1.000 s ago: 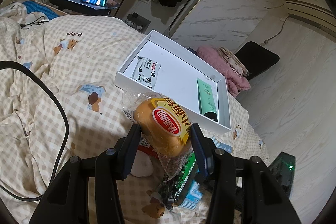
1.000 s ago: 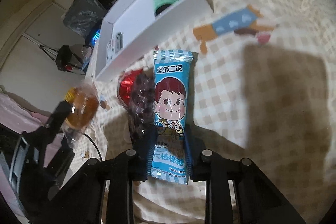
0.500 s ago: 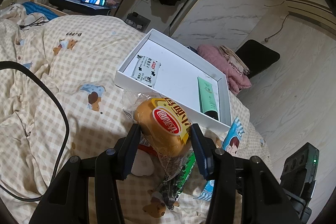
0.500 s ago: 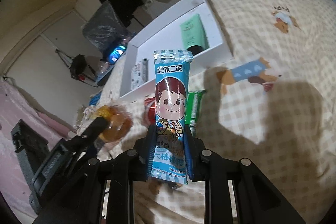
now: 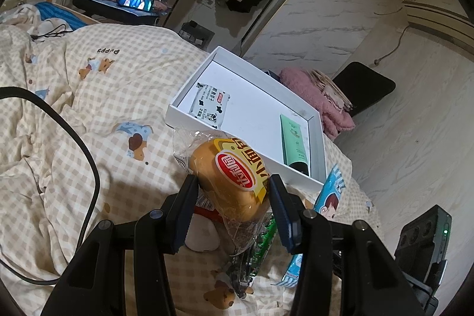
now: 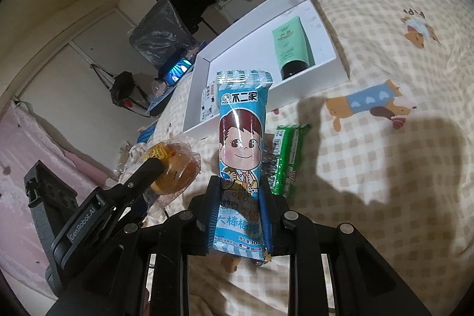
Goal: Organize objects
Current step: 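Close the right tool on the blue cartoon candy pack and lift it, then carry the bread bun and candy pack over the white tray with both tools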
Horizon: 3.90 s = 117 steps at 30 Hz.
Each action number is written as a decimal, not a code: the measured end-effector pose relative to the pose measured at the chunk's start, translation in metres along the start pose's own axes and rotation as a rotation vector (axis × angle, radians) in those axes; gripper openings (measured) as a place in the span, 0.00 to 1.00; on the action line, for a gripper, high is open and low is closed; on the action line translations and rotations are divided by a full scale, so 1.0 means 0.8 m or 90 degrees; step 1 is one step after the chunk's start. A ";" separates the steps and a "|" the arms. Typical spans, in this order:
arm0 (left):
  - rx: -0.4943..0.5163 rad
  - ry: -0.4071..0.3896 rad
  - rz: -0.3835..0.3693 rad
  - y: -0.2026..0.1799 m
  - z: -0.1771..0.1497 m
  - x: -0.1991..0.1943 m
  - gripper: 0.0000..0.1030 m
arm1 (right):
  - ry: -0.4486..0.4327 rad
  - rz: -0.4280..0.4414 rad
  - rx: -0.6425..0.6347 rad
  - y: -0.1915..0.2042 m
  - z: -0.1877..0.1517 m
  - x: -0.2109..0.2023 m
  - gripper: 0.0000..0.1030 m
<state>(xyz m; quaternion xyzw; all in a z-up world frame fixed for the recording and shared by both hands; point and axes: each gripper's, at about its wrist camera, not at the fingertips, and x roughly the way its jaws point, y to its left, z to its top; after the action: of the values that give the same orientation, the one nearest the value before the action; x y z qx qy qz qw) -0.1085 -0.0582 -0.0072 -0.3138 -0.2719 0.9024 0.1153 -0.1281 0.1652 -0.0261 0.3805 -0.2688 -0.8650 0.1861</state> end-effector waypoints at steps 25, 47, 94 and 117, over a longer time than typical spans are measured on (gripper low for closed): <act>0.036 -0.006 -0.008 -0.015 -0.002 -0.001 0.51 | -0.044 0.027 -0.010 0.007 0.003 -0.014 0.25; -0.070 0.309 0.121 0.034 -0.029 0.069 0.76 | -0.040 0.022 0.006 -0.011 0.009 -0.013 0.25; 0.076 0.264 -0.003 -0.038 -0.019 0.015 0.58 | -0.043 0.020 0.004 -0.014 0.012 -0.017 0.25; 0.057 0.105 -0.078 -0.021 0.023 -0.004 0.58 | -0.188 0.046 -0.071 0.048 0.129 -0.031 0.25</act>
<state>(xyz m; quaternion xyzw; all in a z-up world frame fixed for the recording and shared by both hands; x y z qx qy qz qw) -0.1168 -0.0527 0.0159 -0.3642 -0.2393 0.8761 0.2063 -0.1858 0.1815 0.0690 0.2286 -0.2586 -0.9177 0.1966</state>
